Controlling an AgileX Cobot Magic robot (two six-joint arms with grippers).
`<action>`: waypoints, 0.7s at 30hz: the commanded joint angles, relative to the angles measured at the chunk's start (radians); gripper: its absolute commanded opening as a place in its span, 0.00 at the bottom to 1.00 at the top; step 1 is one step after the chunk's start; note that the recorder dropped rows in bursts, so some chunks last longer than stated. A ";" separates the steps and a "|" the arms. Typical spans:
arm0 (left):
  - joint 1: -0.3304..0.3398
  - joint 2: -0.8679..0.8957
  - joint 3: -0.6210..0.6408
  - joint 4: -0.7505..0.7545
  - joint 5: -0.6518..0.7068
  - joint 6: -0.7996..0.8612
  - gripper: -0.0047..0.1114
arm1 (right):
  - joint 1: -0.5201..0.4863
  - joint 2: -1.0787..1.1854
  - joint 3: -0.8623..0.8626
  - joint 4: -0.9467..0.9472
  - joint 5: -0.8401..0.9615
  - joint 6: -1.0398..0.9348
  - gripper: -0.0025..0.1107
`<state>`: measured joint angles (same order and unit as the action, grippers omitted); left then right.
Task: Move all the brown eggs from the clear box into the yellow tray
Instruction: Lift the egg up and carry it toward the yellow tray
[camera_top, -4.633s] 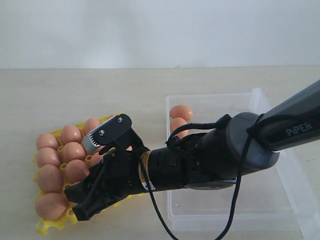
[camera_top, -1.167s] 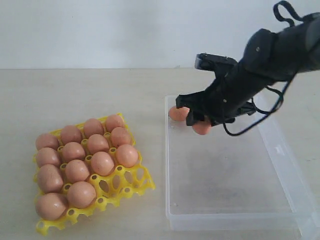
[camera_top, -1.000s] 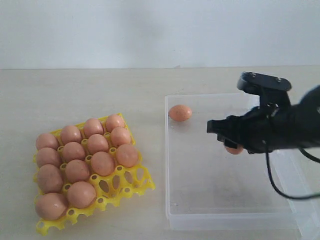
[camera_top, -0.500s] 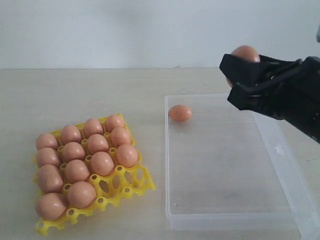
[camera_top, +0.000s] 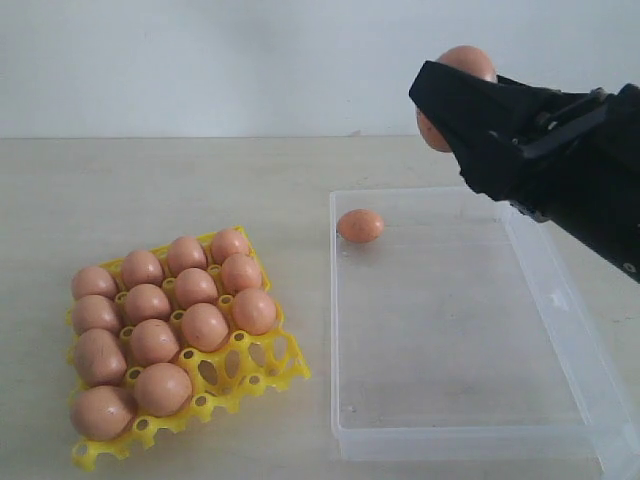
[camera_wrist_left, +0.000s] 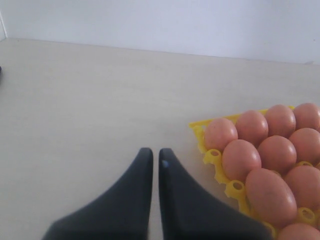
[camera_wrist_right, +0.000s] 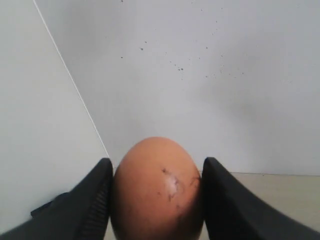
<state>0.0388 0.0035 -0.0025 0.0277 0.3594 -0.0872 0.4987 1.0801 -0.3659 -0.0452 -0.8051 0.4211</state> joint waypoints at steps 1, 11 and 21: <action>0.003 -0.003 0.003 -0.002 -0.004 0.001 0.08 | 0.001 -0.008 0.003 -0.003 0.015 -0.045 0.02; 0.003 -0.003 0.003 -0.002 -0.004 0.001 0.08 | 0.001 -0.008 0.003 -0.001 0.025 -0.045 0.02; 0.003 -0.003 0.003 -0.002 -0.004 0.001 0.08 | 0.001 0.000 -0.085 -0.078 -0.007 0.196 0.02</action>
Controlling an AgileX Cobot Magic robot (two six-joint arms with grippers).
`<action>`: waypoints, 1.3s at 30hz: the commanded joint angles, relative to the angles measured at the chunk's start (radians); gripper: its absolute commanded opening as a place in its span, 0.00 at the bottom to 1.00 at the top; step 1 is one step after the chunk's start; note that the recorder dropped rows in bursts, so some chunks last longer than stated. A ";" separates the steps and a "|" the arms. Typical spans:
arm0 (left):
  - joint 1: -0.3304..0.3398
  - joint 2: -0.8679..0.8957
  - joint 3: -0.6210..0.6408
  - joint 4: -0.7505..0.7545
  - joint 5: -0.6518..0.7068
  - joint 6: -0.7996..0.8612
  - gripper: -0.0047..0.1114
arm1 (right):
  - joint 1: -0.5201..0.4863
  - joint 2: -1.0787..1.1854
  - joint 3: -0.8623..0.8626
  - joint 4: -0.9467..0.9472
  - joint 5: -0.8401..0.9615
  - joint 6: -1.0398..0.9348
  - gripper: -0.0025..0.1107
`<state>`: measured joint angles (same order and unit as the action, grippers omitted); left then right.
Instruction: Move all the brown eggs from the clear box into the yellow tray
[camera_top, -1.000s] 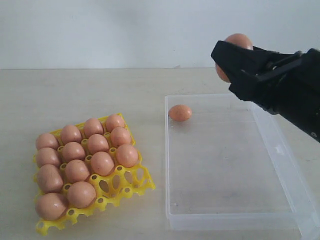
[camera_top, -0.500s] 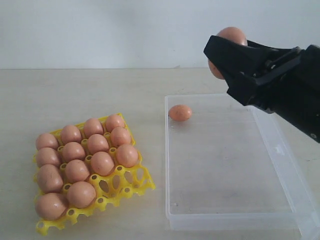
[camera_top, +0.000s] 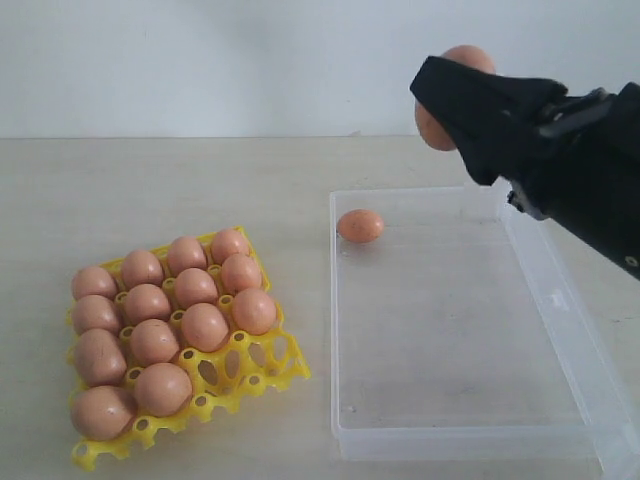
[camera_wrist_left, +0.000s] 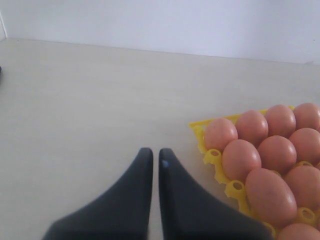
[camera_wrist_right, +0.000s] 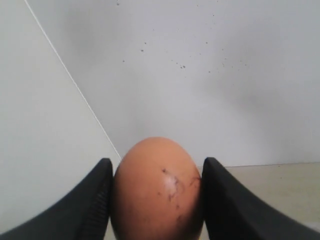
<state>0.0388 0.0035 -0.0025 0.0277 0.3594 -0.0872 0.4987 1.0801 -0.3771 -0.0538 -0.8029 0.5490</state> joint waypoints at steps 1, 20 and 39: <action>0.003 -0.003 0.003 -0.002 -0.004 0.001 0.08 | 0.001 0.012 -0.115 -0.102 0.014 0.074 0.02; 0.003 -0.003 0.003 -0.002 -0.004 0.001 0.08 | -0.001 0.486 -0.674 -1.185 -0.253 0.929 0.02; 0.003 -0.003 0.003 -0.002 -0.004 0.001 0.08 | -0.102 0.607 -0.670 -1.691 -0.221 1.278 0.02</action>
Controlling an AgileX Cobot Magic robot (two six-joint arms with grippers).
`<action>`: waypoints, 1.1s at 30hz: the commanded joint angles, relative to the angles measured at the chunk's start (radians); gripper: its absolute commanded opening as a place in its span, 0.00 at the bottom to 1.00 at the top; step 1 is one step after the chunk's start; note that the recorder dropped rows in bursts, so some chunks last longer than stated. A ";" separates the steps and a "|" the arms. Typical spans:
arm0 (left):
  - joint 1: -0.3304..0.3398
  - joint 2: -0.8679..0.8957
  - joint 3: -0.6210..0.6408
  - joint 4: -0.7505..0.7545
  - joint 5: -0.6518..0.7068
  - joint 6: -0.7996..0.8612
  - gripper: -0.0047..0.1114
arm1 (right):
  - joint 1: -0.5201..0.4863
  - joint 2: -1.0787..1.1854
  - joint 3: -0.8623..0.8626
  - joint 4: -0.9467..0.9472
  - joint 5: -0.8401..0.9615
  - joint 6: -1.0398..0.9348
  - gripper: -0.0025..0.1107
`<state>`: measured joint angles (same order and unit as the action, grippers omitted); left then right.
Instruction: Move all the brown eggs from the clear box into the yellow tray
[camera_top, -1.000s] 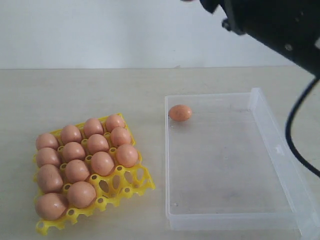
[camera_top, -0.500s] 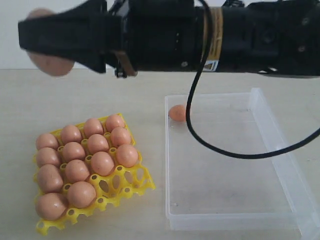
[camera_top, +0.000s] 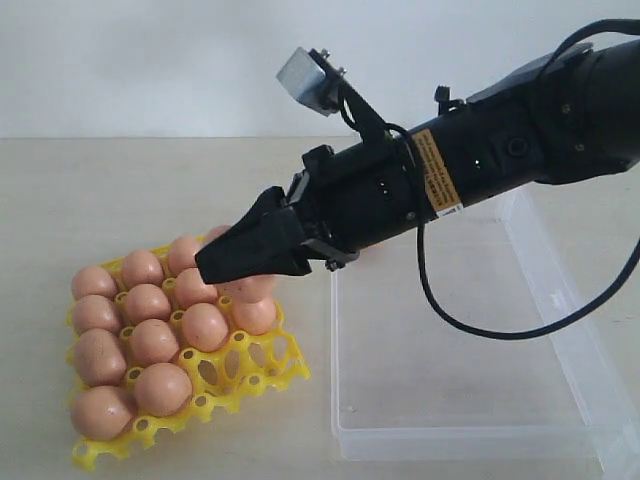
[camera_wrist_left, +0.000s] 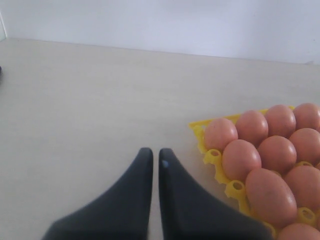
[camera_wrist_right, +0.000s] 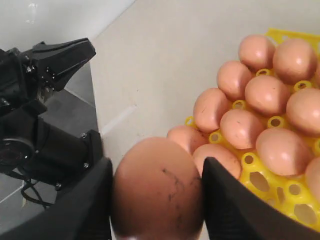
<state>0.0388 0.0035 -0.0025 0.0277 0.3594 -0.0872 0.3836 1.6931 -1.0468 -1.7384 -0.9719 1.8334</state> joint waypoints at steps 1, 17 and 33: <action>0.003 -0.003 0.003 -0.002 -0.004 0.001 0.08 | 0.022 -0.006 0.000 -0.006 -0.051 -0.006 0.02; 0.003 -0.003 0.003 -0.002 -0.004 0.001 0.08 | 0.175 -0.006 -0.002 -0.006 0.675 -0.273 0.02; 0.003 -0.003 0.003 -0.002 -0.004 0.001 0.08 | 0.185 -0.006 -0.002 0.261 0.901 -0.252 0.02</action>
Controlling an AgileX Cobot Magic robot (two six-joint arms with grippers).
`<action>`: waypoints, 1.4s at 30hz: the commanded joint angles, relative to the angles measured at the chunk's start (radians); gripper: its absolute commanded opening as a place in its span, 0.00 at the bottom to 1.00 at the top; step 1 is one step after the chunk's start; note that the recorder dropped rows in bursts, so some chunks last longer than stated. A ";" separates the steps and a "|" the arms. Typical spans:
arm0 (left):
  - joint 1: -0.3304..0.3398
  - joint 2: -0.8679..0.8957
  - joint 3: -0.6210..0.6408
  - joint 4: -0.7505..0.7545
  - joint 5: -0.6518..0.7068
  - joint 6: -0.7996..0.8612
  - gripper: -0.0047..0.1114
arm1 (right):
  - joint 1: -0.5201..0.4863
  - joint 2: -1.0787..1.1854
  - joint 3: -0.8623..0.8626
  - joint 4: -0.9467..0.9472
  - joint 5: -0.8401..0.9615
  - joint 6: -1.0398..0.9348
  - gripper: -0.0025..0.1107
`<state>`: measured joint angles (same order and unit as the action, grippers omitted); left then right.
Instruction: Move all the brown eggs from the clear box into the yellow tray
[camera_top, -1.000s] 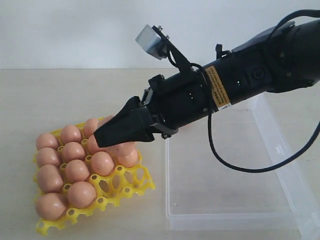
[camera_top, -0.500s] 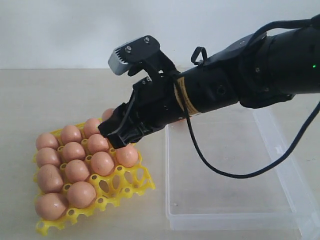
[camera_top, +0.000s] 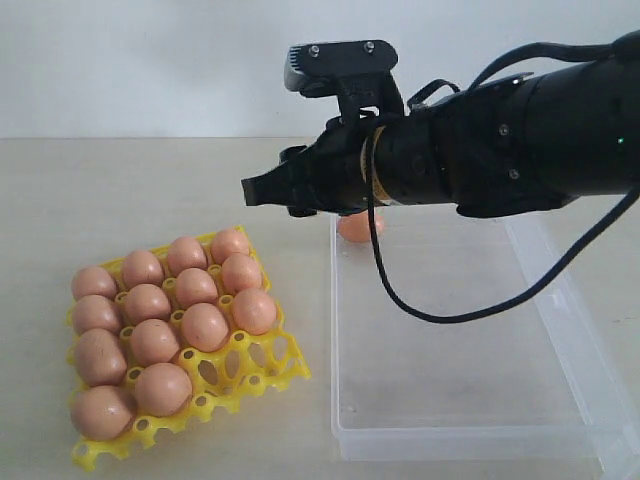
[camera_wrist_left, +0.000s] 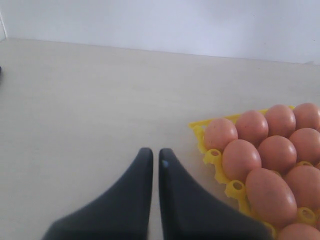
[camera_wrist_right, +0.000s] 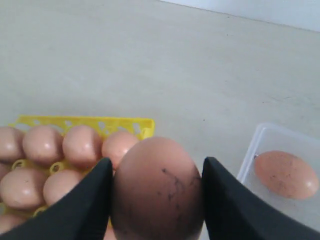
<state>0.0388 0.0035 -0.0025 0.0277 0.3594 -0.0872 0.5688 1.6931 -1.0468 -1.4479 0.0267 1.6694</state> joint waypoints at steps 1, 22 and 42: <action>0.003 -0.003 0.003 -0.002 -0.004 0.001 0.08 | -0.001 -0.006 -0.002 -0.043 -0.127 -0.138 0.02; 0.003 -0.003 0.003 -0.002 -0.004 0.001 0.08 | -0.193 -0.109 -0.054 1.421 0.659 -1.814 0.02; 0.003 -0.003 0.003 -0.002 -0.004 0.001 0.08 | -0.316 0.025 -0.041 3.192 0.984 -3.299 0.02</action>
<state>0.0388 0.0035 -0.0025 0.0277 0.3594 -0.0872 0.2567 1.7238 -1.0912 1.6664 1.0174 -1.4843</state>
